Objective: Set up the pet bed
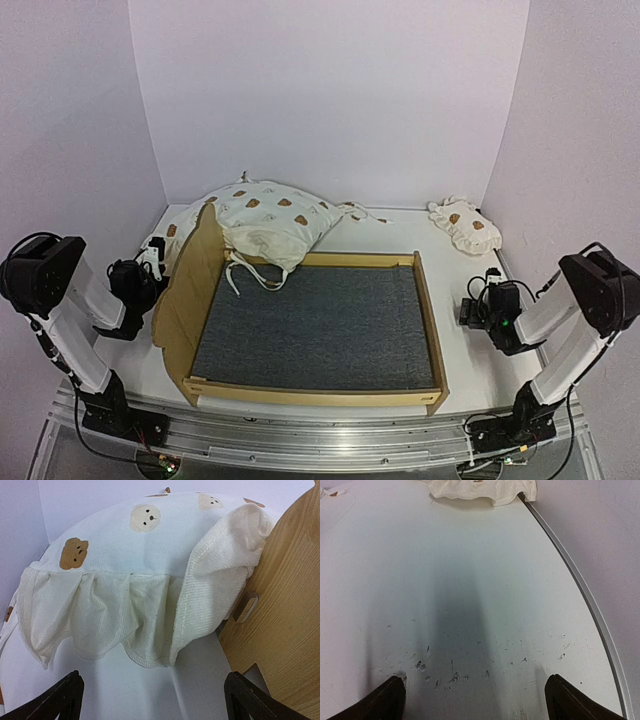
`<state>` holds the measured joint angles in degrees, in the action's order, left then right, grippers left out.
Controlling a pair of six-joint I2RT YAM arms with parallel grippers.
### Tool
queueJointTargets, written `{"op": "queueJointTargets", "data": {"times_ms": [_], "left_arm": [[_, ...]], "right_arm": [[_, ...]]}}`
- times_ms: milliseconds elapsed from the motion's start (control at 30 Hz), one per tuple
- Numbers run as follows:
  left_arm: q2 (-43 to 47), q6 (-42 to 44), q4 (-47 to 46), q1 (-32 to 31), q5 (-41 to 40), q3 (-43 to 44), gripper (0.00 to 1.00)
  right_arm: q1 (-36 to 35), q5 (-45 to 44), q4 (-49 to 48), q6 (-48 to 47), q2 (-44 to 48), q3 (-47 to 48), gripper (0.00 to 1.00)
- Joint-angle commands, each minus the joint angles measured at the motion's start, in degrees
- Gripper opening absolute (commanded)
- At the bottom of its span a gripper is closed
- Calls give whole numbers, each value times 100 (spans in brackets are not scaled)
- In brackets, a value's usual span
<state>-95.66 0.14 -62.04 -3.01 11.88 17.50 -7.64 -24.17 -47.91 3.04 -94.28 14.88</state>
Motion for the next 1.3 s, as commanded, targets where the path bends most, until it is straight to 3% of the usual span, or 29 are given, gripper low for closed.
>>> {"op": "queueJointTargets", "data": {"times_ms": [0, 133, 167, 300, 433, 500, 633, 767, 900, 1033, 1267], "left_arm": [[104, 39, -205, -3, 24, 96, 100], [287, 6, -162, 4, 1, 76, 100], [559, -106, 238, 2, -84, 157, 100], [1738, 533, 2954, 22, 478, 1158, 100], [2936, 407, 3307, 155, 190, 1202, 100], [3159, 505, 3534, 158, -116, 1504, 100], [2475, 769, 4825, 160, -660, 3059, 100], [1357, 1545, 5614, 160, -603, 4375, 100], [715, 3063, 5898, 160, 28, 4862, 100], [208, 4668, 6562, 162, 523, 5171, 100], [-1313, 6066, 7340, 231, 127, 6189, 95]], "right_arm": [[16, -110, 975, -9, 739, 189, 98], [9, -832, 2754, 1039, 1955, 860, 98], [12, -686, 3002, 1151, 2225, 971, 98], [10, 552, 3903, 1528, 2813, 1527, 98], [11, 1904, 4429, 2154, 2778, 2289, 98], [-17, 2721, 4898, 2450, 2517, 3048, 93], [-672, 3223, 6093, 2814, 1507, 4787, 77], [-1665, 2896, 6597, 3342, 365, 6445, 76], [-2303, 2932, 6595, 4528, -845, 7593, 75], [-2961, 3148, 6578, 4876, -2090, 8762, 77], [-3530, 3311, 6577, 5256, -3856, 10453, 79]]}}
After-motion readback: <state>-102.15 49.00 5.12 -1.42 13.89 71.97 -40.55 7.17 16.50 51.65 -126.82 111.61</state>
